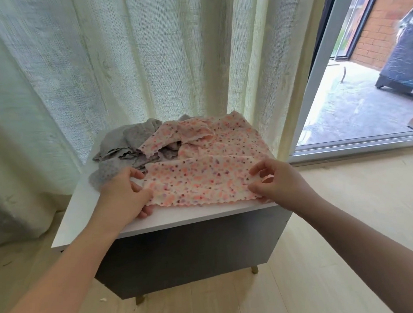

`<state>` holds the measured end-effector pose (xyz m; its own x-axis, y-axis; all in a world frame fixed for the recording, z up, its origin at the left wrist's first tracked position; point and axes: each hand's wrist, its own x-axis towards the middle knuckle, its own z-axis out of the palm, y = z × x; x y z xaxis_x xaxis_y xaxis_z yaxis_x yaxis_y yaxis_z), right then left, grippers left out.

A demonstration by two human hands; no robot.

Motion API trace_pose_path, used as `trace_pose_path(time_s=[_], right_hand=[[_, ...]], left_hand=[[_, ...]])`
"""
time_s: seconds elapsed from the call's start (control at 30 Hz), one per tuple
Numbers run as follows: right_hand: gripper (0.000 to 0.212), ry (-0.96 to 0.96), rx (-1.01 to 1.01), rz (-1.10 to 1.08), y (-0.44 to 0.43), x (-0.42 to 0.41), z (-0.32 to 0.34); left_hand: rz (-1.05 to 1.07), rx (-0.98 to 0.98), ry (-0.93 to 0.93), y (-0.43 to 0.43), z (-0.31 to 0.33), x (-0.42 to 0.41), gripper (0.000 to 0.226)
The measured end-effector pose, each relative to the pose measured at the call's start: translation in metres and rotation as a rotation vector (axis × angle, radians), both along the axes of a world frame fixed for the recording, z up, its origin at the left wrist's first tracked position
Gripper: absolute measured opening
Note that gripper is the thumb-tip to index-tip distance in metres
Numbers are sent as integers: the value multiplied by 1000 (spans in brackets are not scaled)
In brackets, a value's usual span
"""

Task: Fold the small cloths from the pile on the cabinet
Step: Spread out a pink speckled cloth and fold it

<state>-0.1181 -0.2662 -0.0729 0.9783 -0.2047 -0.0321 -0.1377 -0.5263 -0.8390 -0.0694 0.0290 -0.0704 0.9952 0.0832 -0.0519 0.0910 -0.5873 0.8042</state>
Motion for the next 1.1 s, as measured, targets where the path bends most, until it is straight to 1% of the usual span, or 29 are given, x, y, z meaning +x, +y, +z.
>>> trace_pose_path(time_s=[0.03,0.07,0.17,0.2,0.23,0.27,0.3,0.33,0.43,0.5,0.57,0.6,0.7,0.8,0.83,0.93,0.97,1.0,1.1], right_hand=[[22,-22,-58,1,1,-1,0],[24,-30,-157,10,2,-2,1],[41,-37,-517,45,4,-5,6],[46,-91,-600,37,5,-5,8],[47,-173,-637,37,7,-4,10],[46,-242,-637,59,10,-1,12],[46,-268,-632,99,14,4,12],[46,-255,-640,143,17,12,12],[51,-103,-666,239,20,44,12],[56,-53,-619,293,18,61,15],[57,-27,-578,346,16,72,21],[55,-8,-588,366,15,75,25],[43,38,-621,424,13,81,36],[11,30,-589,490,6,81,45],[4,25,-548,507,3,80,48],[13,38,-257,511,-3,72,59],[17,42,-152,503,-2,69,62],[19,38,-50,487,-1,66,65],[13,20,281,354,5,59,69]], left_hand=[[-6,76,-27,0,0,-2,28],[-12,168,-57,0,0,-4,27],[-4,584,-214,-1,1,-9,32],[-1,681,-303,-3,1,-9,33],[-18,712,-402,-6,3,-6,31],[-63,693,-485,-9,5,-3,27],[-133,664,-532,-14,7,3,25],[-214,638,-541,-18,9,11,26],[-476,573,-395,-33,17,38,29],[-601,521,-260,-44,23,51,31],[-674,507,-162,-52,25,64,38],[-695,517,-135,-55,26,68,39],[-732,574,-105,-59,31,76,32],[-816,574,-58,-55,41,79,13],[-863,556,-20,-52,45,78,13],[-953,494,153,-47,62,71,30],[-956,422,206,-47,66,65,32],[-952,309,270,-47,69,59,33],[-914,-53,406,-47,70,37,31]])
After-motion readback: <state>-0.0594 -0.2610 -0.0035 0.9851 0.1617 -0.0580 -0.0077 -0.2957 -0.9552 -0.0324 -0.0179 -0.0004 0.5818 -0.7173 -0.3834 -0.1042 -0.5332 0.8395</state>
